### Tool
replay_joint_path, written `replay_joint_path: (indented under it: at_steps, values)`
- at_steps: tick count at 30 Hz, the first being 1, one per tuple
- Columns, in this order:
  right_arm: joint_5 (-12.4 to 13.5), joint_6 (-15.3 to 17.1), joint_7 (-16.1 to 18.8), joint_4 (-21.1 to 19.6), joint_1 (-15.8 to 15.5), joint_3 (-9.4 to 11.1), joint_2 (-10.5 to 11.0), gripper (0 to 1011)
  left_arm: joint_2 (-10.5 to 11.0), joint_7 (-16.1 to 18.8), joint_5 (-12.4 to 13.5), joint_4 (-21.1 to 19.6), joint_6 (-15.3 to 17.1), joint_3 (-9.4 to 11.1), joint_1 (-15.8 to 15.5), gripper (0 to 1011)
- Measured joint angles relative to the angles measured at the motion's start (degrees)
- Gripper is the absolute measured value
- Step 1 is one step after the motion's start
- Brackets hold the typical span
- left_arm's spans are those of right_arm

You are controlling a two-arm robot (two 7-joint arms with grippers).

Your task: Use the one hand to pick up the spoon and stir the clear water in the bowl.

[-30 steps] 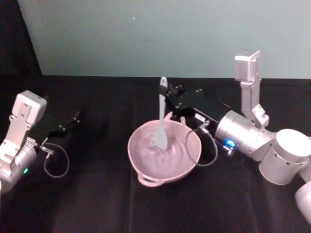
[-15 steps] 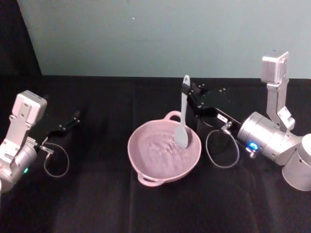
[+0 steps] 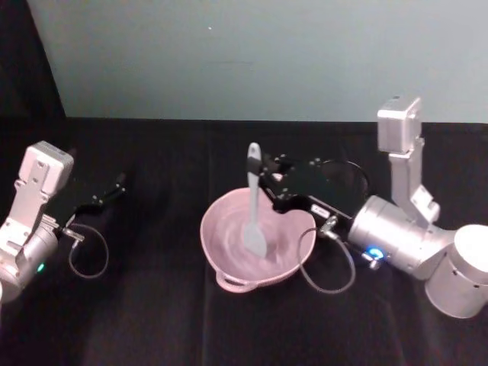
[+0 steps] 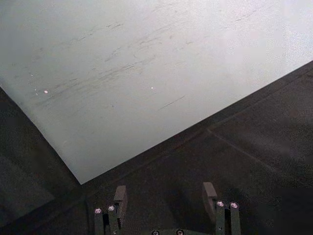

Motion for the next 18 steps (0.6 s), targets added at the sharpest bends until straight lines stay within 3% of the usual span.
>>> replay_joint_path:
  at_steps: [8,18]
  values:
    - [-0.1,-1.0,1.0,4.5,2.9,-2.3,-3.9,117,0.0,0.0,0.0,0.0,0.0,0.0,0.0,1011]
    - [1.2,-2.8,1.4,13.8,7.3,-2.0,-8.0,117,0.0,0.0,0.0,0.0,0.0,0.0,0.0,1011]
